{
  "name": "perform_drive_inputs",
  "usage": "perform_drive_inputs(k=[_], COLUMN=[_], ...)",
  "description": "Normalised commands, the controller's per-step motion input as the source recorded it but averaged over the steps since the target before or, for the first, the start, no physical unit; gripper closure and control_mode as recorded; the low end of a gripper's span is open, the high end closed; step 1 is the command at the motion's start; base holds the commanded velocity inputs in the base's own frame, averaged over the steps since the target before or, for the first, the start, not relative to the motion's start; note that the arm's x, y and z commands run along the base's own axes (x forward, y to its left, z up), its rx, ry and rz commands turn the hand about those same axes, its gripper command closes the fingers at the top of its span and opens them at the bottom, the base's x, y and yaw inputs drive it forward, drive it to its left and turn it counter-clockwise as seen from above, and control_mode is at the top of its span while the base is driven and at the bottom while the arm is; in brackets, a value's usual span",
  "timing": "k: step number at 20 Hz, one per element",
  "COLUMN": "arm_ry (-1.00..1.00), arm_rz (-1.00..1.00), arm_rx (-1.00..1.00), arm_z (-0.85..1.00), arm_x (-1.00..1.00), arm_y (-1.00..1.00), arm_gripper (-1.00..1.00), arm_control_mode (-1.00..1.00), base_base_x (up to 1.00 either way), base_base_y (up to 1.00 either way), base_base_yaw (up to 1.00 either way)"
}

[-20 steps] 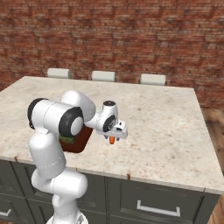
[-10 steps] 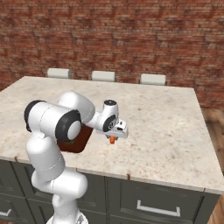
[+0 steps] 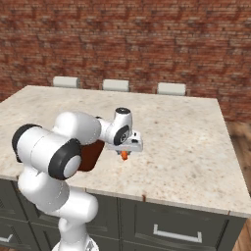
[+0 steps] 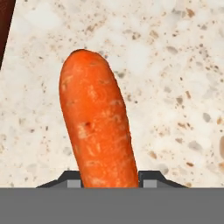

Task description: Place the two vegetables and bowl onto the tray for setting up a vegetable dip station.

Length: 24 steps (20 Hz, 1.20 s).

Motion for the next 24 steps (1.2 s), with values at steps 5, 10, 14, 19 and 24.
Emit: perform_drive_inputs(k=[5,10,14,19,24], arm_ry=[0.0,0.0,0.0,0.0,0.0], arm_rz=[0.31,0.34,0.35,0.34,0.29], arm_rx=[0.0,0.0,0.0,0.01,0.02], arm_z=[0.37,0.33,0.31,0.24,0.12], arm_x=[-0.42,-0.42,-0.42,-0.41,-0.32], arm_y=[0.04,0.16,0.19,0.24,0.38], arm_gripper=[1.0,1.0,1.0,1.0,1.0], arm_control_mode=[-1.0,-1.0,-1.0,-1.0,-1.0], base_base_x=[0.0,0.0,0.0,0.0,0.0], base_base_y=[0.0,0.0,0.0,0.0,0.0], base_base_yaw=[0.0,0.0,0.0,0.0,0.0])
